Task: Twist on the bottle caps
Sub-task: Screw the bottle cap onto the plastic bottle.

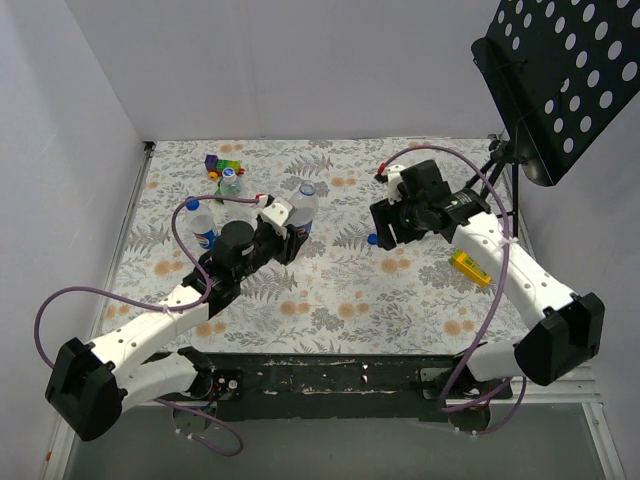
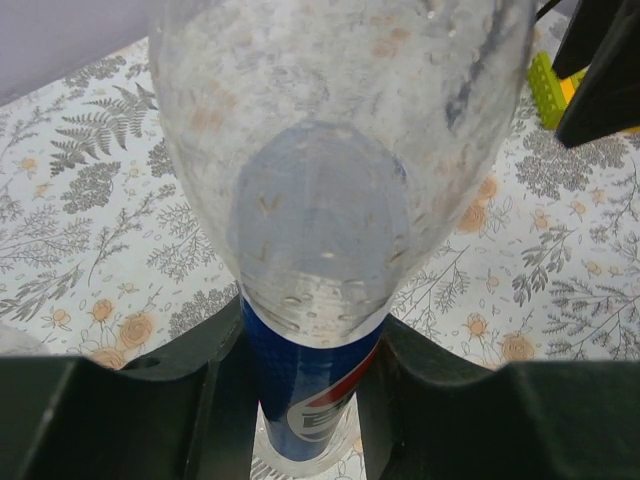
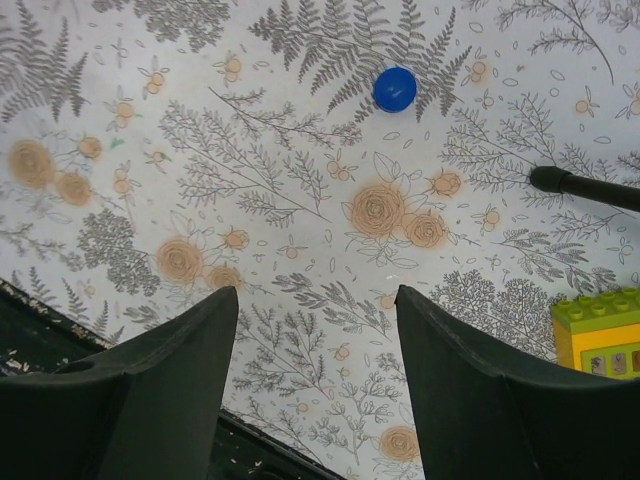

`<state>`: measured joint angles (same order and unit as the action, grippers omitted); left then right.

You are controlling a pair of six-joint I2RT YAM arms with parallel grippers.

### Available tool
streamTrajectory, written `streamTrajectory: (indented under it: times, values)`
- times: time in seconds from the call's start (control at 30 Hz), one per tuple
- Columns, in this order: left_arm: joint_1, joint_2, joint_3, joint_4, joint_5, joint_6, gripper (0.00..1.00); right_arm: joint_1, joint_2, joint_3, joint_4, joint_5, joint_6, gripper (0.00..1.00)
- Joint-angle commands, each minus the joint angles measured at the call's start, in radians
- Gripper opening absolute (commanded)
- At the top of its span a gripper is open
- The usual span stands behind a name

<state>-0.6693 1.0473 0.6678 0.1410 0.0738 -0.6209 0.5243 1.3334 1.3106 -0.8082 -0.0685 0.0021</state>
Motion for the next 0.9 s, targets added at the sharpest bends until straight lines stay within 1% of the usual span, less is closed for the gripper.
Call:
streamTrajectory:
  times: [0.0, 0.17, 0.23, 0.4, 0.63, 0.87]
  values:
    - [0.004, -0.040, -0.008, 0.049, -0.051, -0.022, 0.28, 0.002, 0.079, -0.016, 0.104, 0.100, 0.036, 0.70]
    - [0.002, -0.055, -0.014, 0.055, -0.060, -0.020, 0.28, 0.002, 0.257, 0.062, 0.084, 0.137, 0.024, 0.67]
    - [0.002, -0.063, -0.016, 0.058, -0.109, -0.016, 0.28, 0.002, 0.327, 0.093, 0.075, 0.148, 0.019, 0.67]
    - [0.002, -0.067, -0.017, 0.060, -0.131, -0.013, 0.28, 0.002, 0.475, 0.186, 0.057, 0.190, 0.016, 0.66]
    - [0.004, -0.075, -0.017, 0.062, -0.120, -0.010, 0.28, 0.000, 0.645, 0.306, 0.038, 0.211, 0.012, 0.62]
    - [0.008, -0.072, -0.016, 0.060, -0.114, -0.007, 0.28, 0.000, 0.748, 0.381, 0.018, 0.196, 0.016, 0.55]
